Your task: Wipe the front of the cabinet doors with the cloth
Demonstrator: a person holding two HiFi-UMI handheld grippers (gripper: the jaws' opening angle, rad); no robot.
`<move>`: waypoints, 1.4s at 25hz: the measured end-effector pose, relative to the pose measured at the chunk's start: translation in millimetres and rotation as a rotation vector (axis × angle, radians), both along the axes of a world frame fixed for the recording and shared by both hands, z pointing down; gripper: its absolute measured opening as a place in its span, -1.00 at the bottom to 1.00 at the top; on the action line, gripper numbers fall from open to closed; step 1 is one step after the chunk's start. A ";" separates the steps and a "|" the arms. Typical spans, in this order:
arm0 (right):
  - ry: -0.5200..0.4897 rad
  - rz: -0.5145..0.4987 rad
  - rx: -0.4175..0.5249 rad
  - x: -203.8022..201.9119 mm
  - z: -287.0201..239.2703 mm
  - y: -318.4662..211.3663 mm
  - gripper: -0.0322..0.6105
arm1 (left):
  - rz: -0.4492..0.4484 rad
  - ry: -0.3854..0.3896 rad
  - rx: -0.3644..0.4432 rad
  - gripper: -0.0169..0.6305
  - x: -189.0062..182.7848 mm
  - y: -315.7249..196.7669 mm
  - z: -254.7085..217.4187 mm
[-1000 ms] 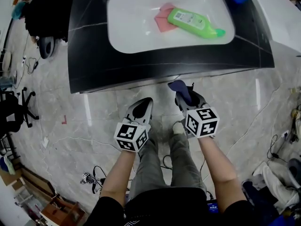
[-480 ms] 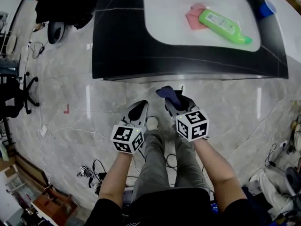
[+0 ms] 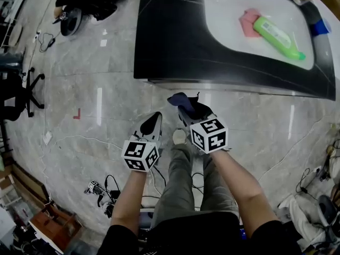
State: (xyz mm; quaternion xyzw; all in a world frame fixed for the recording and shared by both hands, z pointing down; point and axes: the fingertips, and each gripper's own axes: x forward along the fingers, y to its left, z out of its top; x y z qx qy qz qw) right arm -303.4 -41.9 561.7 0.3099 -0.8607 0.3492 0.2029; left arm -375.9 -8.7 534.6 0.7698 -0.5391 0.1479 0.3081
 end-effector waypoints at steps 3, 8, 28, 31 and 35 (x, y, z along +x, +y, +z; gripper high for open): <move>-0.006 -0.019 0.004 -21.9 2.8 -5.8 -0.53 | -0.009 -0.013 0.004 -0.91 -17.2 -1.6 3.2; 0.002 -0.044 0.013 -39.0 10.7 -16.3 -0.53 | -0.007 -0.022 0.010 -0.91 -27.3 -11.6 9.2; 0.049 0.102 0.039 104.2 23.9 -50.3 -0.53 | 0.130 0.008 0.008 -0.91 93.0 -49.8 21.1; 0.050 0.135 0.040 133.4 23.8 -52.7 -0.53 | 0.155 0.013 0.008 -0.91 120.2 -54.1 21.7; 0.054 0.178 0.038 172.2 25.8 -54.8 -0.53 | 0.191 0.018 0.003 -0.91 157.1 -59.0 24.4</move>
